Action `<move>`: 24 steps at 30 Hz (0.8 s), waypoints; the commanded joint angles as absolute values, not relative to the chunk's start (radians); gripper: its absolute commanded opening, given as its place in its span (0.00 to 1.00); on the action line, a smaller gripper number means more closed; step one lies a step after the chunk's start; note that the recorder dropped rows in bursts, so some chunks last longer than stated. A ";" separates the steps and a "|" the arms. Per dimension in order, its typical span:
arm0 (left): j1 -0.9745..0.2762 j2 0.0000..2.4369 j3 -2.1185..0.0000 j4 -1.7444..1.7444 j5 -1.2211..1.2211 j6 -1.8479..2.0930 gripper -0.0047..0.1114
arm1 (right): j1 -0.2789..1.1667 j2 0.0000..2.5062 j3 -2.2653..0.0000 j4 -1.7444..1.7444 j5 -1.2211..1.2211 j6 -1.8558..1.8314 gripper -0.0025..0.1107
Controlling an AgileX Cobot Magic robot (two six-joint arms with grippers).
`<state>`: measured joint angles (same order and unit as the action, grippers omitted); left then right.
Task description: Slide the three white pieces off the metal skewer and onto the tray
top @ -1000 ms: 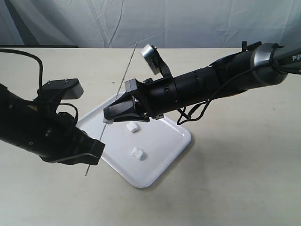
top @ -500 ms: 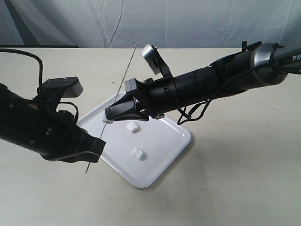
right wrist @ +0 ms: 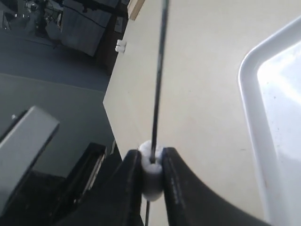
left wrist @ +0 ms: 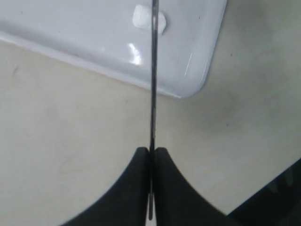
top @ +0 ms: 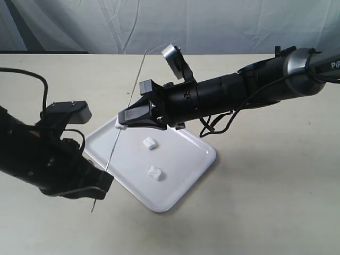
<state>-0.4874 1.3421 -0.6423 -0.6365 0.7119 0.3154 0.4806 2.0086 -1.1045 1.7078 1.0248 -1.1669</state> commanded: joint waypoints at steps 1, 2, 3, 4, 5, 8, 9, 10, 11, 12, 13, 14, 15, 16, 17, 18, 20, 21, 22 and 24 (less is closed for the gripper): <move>-0.491 1.345 -0.600 -0.619 0.774 0.317 0.04 | 0.477 1.973 -1.102 1.744 0.955 -1.175 0.16; -0.491 1.345 -0.592 -0.619 0.779 0.317 0.04 | 0.477 1.966 -1.102 1.744 0.934 -1.175 0.16; -0.491 1.345 -0.582 -0.619 0.788 0.317 0.04 | 0.477 1.961 -1.103 1.744 0.918 -1.175 0.16; -0.491 1.345 -0.572 -0.619 0.797 0.317 0.04 | 0.477 1.955 -1.103 1.744 0.898 -1.177 0.16; -0.491 1.345 -0.563 -0.613 0.806 0.317 0.04 | 0.477 1.946 -1.103 1.744 0.881 -1.177 0.16; -0.491 1.345 -0.543 -0.590 0.839 0.317 0.04 | 0.477 1.926 -1.110 1.744 0.827 -1.177 0.16; -0.491 1.345 -0.538 -0.586 0.848 0.317 0.04 | 0.477 1.917 -1.112 1.744 0.809 -1.177 0.16; -0.491 1.345 -0.533 -0.584 0.857 0.317 0.04 | 0.477 1.909 -1.112 1.744 0.784 -1.177 0.16; -0.491 1.345 -0.528 -0.584 0.859 0.317 0.04 | 0.477 1.897 -1.112 1.744 0.753 -1.177 0.16; -0.491 1.345 -0.523 -0.584 0.861 0.317 0.04 | 0.477 1.884 -1.112 1.744 0.725 -1.177 0.16; -0.491 1.345 -0.520 -0.581 0.864 0.317 0.04 | 0.477 1.874 -1.112 1.744 0.704 -1.177 0.16; -0.491 1.345 -0.516 -0.579 0.864 0.317 0.04 | 0.477 1.866 -1.112 1.744 0.684 -1.177 0.16; -0.491 1.345 -0.512 -0.574 0.864 0.317 0.04 | 0.477 1.852 -1.112 1.744 0.649 -1.177 0.16; -0.491 1.345 -0.509 -0.570 0.864 0.317 0.04 | 0.477 1.842 -1.112 1.744 0.626 -1.177 0.16; -0.491 1.345 -0.507 -0.567 0.865 0.317 0.04 | 0.477 1.833 -1.112 1.744 0.599 -1.177 0.16; -0.491 1.345 -0.507 -0.560 0.877 0.317 0.04 | 0.477 1.817 -1.112 1.744 0.561 -1.177 0.16; -0.491 1.345 -0.507 -0.553 0.898 0.317 0.04 | 0.477 1.797 -1.112 1.744 0.522 -1.177 0.16; -0.491 1.345 -0.507 -0.548 0.898 0.317 0.04 | 0.477 1.790 -1.112 1.744 0.509 -1.177 0.16; -0.491 1.345 -0.507 -0.540 0.898 0.315 0.04 | 0.477 1.784 -1.112 1.718 0.496 -1.177 0.16; -0.491 1.345 -0.510 -0.521 0.894 0.313 0.04 | 0.477 1.782 -1.112 1.614 0.487 -1.116 0.16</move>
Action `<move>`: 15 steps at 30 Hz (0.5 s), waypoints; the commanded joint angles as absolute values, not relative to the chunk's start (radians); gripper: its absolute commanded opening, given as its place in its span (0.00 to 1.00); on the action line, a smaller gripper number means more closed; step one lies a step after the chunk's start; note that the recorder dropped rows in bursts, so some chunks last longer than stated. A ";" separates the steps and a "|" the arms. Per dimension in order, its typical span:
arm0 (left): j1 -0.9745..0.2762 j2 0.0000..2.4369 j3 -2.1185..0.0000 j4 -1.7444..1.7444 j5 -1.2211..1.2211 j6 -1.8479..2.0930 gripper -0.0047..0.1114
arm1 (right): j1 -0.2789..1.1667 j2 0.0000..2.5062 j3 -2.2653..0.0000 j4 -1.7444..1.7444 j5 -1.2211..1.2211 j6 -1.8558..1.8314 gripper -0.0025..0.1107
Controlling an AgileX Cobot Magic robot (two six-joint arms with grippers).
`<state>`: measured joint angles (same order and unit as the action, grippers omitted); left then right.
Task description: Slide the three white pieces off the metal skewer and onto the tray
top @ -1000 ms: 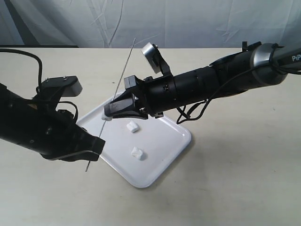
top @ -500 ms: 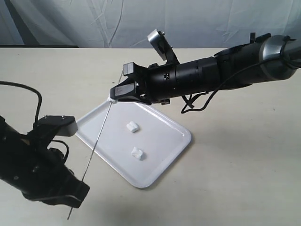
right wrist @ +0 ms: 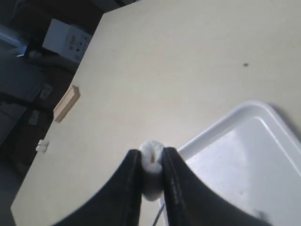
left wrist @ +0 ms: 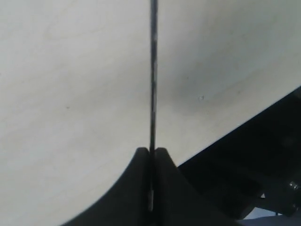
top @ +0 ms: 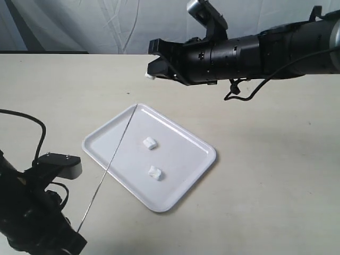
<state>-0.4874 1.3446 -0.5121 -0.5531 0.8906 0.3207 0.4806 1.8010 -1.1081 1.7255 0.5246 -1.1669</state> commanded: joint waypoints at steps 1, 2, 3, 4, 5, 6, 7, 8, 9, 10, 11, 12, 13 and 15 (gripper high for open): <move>-0.491 1.345 -0.515 -0.503 0.894 0.305 0.04 | 0.477 1.784 -1.112 1.556 0.487 -1.077 0.16; -0.491 1.345 -0.526 -0.475 0.903 0.282 0.04 | 0.479 1.788 -1.112 1.475 0.487 -1.026 0.16; -0.491 1.345 -0.538 -0.443 0.919 0.254 0.04 | 0.479 1.795 -1.112 1.392 0.495 -0.972 0.17; -0.491 1.345 -0.557 -0.396 0.938 0.221 0.04 | 0.479 1.803 -1.111 1.317 0.506 -0.931 0.17; -0.491 1.345 -0.578 -0.346 0.951 0.189 0.04 | 0.479 1.814 -1.111 1.249 0.525 -0.886 0.17; -0.491 1.345 -0.594 -0.310 0.964 0.164 0.04 | 0.479 1.826 -1.111 1.185 0.540 -0.838 0.17; -0.491 1.348 -0.615 -0.278 0.973 0.144 0.04 | 0.479 1.839 -1.111 1.143 0.553 -0.804 0.17; -0.491 1.355 -0.638 -0.265 0.990 0.135 0.04 | 0.479 1.850 -1.111 1.104 0.568 -0.773 0.17; -0.491 1.364 -0.661 -0.266 1.009 0.135 0.04 | 0.479 1.862 -1.111 1.075 0.585 -0.753 0.17; -0.491 1.378 -0.684 -0.270 1.030 0.137 0.04 | 0.479 1.875 -1.111 1.049 0.600 -0.732 0.17; -0.491 1.395 -0.704 -0.275 1.042 0.139 0.04 | 0.479 1.884 -1.111 1.034 0.613 -0.710 0.17; -0.491 1.410 -0.718 -0.278 1.052 0.139 0.04 | 0.479 1.897 -1.111 1.015 0.624 -0.690 0.17; -0.491 1.430 -0.734 -0.278 1.054 0.139 0.04 | 0.479 1.910 -1.111 0.997 0.631 -0.674 0.17; -0.491 1.474 -0.760 -0.278 1.058 0.139 0.04 | 0.479 1.929 -1.108 0.992 0.639 -0.669 0.17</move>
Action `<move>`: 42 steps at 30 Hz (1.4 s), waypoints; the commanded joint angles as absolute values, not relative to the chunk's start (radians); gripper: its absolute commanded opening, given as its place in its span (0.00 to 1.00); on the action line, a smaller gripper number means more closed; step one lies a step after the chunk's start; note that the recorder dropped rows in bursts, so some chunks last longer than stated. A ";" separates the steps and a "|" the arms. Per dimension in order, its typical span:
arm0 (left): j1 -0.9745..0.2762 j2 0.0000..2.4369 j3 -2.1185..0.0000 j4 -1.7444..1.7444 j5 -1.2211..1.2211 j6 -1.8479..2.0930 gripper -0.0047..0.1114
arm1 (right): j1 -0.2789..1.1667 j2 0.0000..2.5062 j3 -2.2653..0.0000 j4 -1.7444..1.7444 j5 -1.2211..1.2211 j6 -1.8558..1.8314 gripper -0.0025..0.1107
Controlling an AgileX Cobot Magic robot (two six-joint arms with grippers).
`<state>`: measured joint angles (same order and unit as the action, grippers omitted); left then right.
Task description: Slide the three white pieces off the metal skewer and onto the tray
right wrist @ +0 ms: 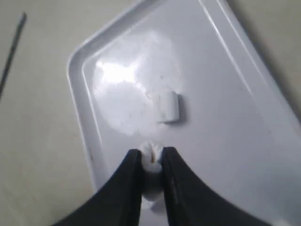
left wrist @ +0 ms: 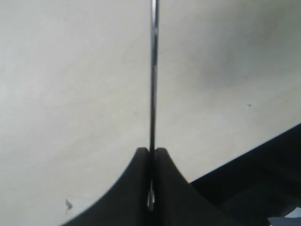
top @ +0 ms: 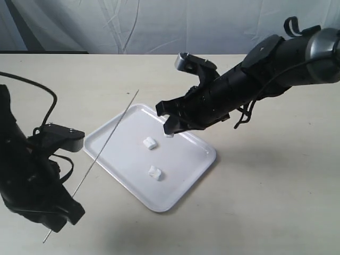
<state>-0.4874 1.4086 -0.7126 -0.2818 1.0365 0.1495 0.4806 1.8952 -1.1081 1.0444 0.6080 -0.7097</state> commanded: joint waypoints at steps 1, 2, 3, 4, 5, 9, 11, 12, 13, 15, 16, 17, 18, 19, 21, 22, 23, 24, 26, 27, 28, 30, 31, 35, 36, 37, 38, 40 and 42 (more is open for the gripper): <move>-0.491 1.496 -0.769 -0.280 1.061 0.139 0.04 | 0.479 1.937 -1.102 0.998 0.639 -0.669 0.17; -0.491 1.515 -0.777 -0.285 1.061 0.140 0.04 | 0.479 1.944 -1.102 0.998 0.639 -0.669 0.18; -0.491 1.531 -0.783 -0.285 1.057 0.141 0.04 | 0.479 1.951 -1.102 0.998 0.637 -0.669 0.19; -0.491 1.551 -0.787 -0.287 1.051 0.141 0.04 | 0.479 1.961 -1.102 0.998 0.637 -0.669 0.21; -0.491 1.572 -0.790 -0.287 1.048 0.142 0.04 | 0.479 1.965 -1.102 0.998 0.637 -0.669 0.23; -0.491 1.646 -0.800 -0.291 1.020 0.168 0.04 | 0.479 1.989 -1.102 0.998 0.629 -0.669 0.30; -0.491 1.679 -0.807 -0.298 1.007 0.179 0.04 | 0.479 1.989 -1.102 0.998 0.625 -0.669 0.31; -0.491 1.693 -0.812 -0.305 1.000 0.191 0.04 | 0.479 1.982 -1.102 0.998 0.623 -0.669 0.31; -0.491 1.705 -0.821 -0.307 1.000 0.194 0.04 | 0.479 1.974 -1.102 0.998 0.623 -0.669 0.31; -0.491 1.731 -0.841 -0.307 1.000 0.194 0.04 | 0.479 1.950 -1.102 0.995 0.625 -0.669 0.31; -0.491 1.740 -0.848 -0.307 1.000 0.194 0.04 | 0.479 1.935 -1.102 0.989 0.631 -0.669 0.31; -0.491 1.750 -0.856 -0.307 1.000 0.197 0.04 | 0.479 1.923 -1.102 0.976 0.631 -0.669 0.31; -0.491 1.758 -0.862 -0.307 0.998 0.212 0.04 | 0.479 1.906 -1.102 0.962 0.631 -0.669 0.31; -0.491 1.767 -0.867 -0.307 0.996 0.233 0.04 | 0.479 1.889 -1.102 0.948 0.644 -0.669 0.31; -0.491 1.784 -0.879 -0.307 0.986 0.272 0.04 | 0.479 1.857 -1.102 0.924 0.671 -0.669 0.31; -0.491 1.792 -0.888 -0.305 0.983 0.274 0.04 | 0.479 1.839 -1.102 0.908 0.684 -0.669 0.31; -0.491 1.804 -0.901 -0.302 0.978 0.272 0.04 | 0.479 1.820 -1.102 0.887 0.696 -0.669 0.31; -0.491 1.813 -0.911 -0.298 0.975 0.273 0.04 | 0.479 1.801 -1.102 0.871 0.704 -0.669 0.31; -0.491 1.827 -0.933 -0.298 0.961 0.273 0.04 | 0.479 1.764 -1.102 0.835 0.727 -0.657 0.31; -0.491 1.832 -0.945 -0.298 0.956 0.273 0.04 | 0.479 1.749 -1.102 0.822 0.733 -0.650 0.31; -0.491 1.836 -0.954 -0.298 0.950 0.272 0.04 | 0.479 1.732 -1.102 0.816 0.747 -0.650 0.31; -0.491 1.848 -0.974 -0.298 0.943 0.270 0.04 | 0.479 1.704 -1.102 0.816 0.768 -0.650 0.31; -0.491 1.854 -0.982 -0.296 0.943 0.270 0.04 | 0.479 1.691 -1.102 0.816 0.780 -0.640 0.31; -0.491 1.890 -1.015 -0.276 0.970 0.270 0.12 | 0.479 1.644 -1.102 0.816 0.819 -0.623 0.31; -0.491 1.897 -1.024 -0.276 0.974 0.270 0.15 | 0.479 1.635 -1.102 0.816 0.826 -0.623 0.31; -0.491 1.905 -1.029 -0.276 0.976 0.270 0.18 | 0.479 1.621 -1.102 0.816 0.832 -0.623 0.31; -0.491 1.907 -1.029 -0.274 0.971 0.270 0.23 | 0.479 1.603 -1.102 0.816 0.843 -0.623 0.31; -0.491 1.901 -1.029 -0.237 0.976 0.270 0.30 | 0.479 1.570 -1.102 0.793 0.850 -0.623 0.31; -0.491 1.877 -1.029 -0.178 1.046 0.268 0.33 | 0.479 1.530 -1.102 0.756 0.838 -0.623 0.31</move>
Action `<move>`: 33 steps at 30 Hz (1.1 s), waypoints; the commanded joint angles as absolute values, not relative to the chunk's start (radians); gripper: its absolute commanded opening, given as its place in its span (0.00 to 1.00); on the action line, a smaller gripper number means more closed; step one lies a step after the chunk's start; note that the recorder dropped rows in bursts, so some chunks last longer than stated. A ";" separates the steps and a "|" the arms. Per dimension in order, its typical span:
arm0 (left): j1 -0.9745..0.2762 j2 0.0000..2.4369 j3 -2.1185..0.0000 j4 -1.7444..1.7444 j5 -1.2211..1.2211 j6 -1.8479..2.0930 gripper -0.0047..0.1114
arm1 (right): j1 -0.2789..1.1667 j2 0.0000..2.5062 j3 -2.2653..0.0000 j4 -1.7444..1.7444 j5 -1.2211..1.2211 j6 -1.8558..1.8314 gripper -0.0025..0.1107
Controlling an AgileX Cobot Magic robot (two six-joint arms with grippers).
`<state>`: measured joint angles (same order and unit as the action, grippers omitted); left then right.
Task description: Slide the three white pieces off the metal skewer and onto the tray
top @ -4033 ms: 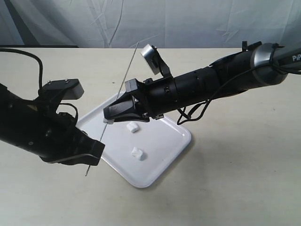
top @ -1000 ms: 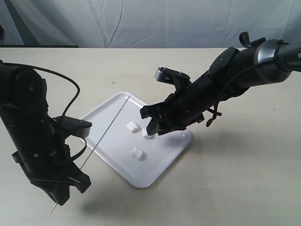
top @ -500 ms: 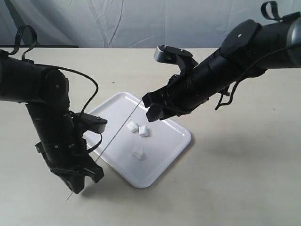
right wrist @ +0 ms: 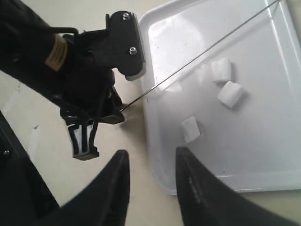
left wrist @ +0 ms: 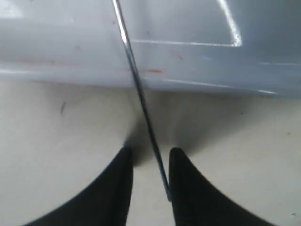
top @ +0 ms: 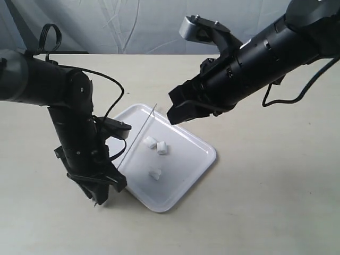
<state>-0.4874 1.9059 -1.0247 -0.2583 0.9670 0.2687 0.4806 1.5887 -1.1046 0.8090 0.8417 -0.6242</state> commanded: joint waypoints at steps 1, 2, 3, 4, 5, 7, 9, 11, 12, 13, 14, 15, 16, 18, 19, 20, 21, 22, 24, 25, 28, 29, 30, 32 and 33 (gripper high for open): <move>-0.491 1.868 -1.029 -0.169 1.071 0.263 0.33 | 0.479 1.518 -1.102 0.751 0.839 -0.623 0.31; -0.491 1.846 -1.029 -0.167 1.125 0.243 0.33 | 0.479 1.496 -1.102 0.752 0.837 -0.623 0.31; -0.491 1.836 -1.029 -0.167 1.141 0.240 0.33 | 0.479 1.485 -1.102 0.752 0.834 -0.623 0.31; -0.491 1.807 -1.029 -0.167 1.172 0.240 0.33 | 0.479 1.467 -1.102 0.752 0.834 -0.623 0.31; -0.491 1.783 -1.029 -0.167 1.188 0.240 0.33 | 0.479 1.452 -1.102 0.738 0.852 -0.623 0.31; -0.491 1.713 -1.029 -0.170 1.215 0.236 0.33 | 0.479 1.423 -1.102 0.659 0.925 -0.623 0.31; -0.491 1.614 -1.029 -0.175 1.221 0.238 0.33 | 0.479 1.385 -1.102 0.583 1.030 -0.597 0.31; -0.491 1.455 -1.016 -0.243 1.197 0.262 0.33 | 0.479 1.315 -1.098 0.580 1.062 -0.562 0.31; -0.491 1.353 -1.003 -0.272 1.150 0.267 0.33 | 0.479 1.264 -1.087 0.606 1.036 -0.553 0.31; -0.491 1.225 -0.988 -0.291 1.098 0.262 0.33 | 0.479 1.177 -1.066 0.630 0.981 -0.548 0.31; -0.491 1.139 -0.974 -0.301 1.059 0.257 0.33 | 0.479 1.126 -1.049 0.643 0.939 -0.548 0.31; -0.491 1.051 -0.956 -0.305 1.003 0.250 0.33 | 0.479 1.055 -1.021 0.655 0.885 -0.555 0.31; -0.491 0.978 -0.938 -0.310 0.946 0.246 0.33 | 0.479 0.979 -0.981 0.687 0.820 -0.584 0.31; -0.491 0.787 -0.863 -0.336 0.779 0.255 0.33 | 0.479 0.799 -0.883 0.788 0.694 -0.673 0.31; -0.491 0.706 -0.830 -0.354 0.714 0.267 0.33 | 0.479 0.701 -0.819 0.849 0.634 -0.728 0.31; -0.491 0.607 -0.784 -0.381 0.642 0.280 0.33 | 0.479 0.623 -0.753 0.900 0.601 -0.771 0.31; -0.491 0.508 -0.737 -0.419 0.581 0.300 0.33 | 0.479 0.528 -0.690 0.955 0.580 -0.821 0.31; -0.491 0.430 -0.701 -0.440 0.541 0.318 0.33 | 0.479 0.437 -0.629 0.987 0.576 -0.843 0.31; -0.491 0.252 -0.623 -0.455 0.483 0.322 0.33 | 0.479 0.288 -0.534 1.022 0.576 -0.839 0.31; -0.491 0.174 -0.598 -0.456 0.467 0.322 0.33 | 0.479 0.212 -0.491 1.036 0.576 -0.839 0.31; -0.491 0.004 -0.532 -0.448 0.447 0.322 0.33 | 0.479 0.028 -0.407 1.073 0.568 -0.834 0.31; -0.491 0.000 -0.515 -0.448 0.449 0.322 0.33 | 0.479 0.000 -0.386 1.076 0.568 -0.827 0.31; -0.491 0.000 -0.507 -0.461 0.455 0.322 0.33 | 0.479 0.000 -0.365 1.077 0.566 -0.823 0.31; -0.491 0.000 -0.492 -0.461 0.494 0.338 0.33 | 0.479 0.000 -0.340 1.087 0.602 -0.808 0.31; -0.491 0.000 -0.477 -0.471 0.489 0.362 0.33 | 0.479 0.000 -0.333 1.092 0.623 -0.808 0.31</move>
<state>-0.4874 0.0083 -0.5089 -0.4512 0.4789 0.3308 0.4806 0.0083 -0.3647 1.0759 0.5957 -0.8177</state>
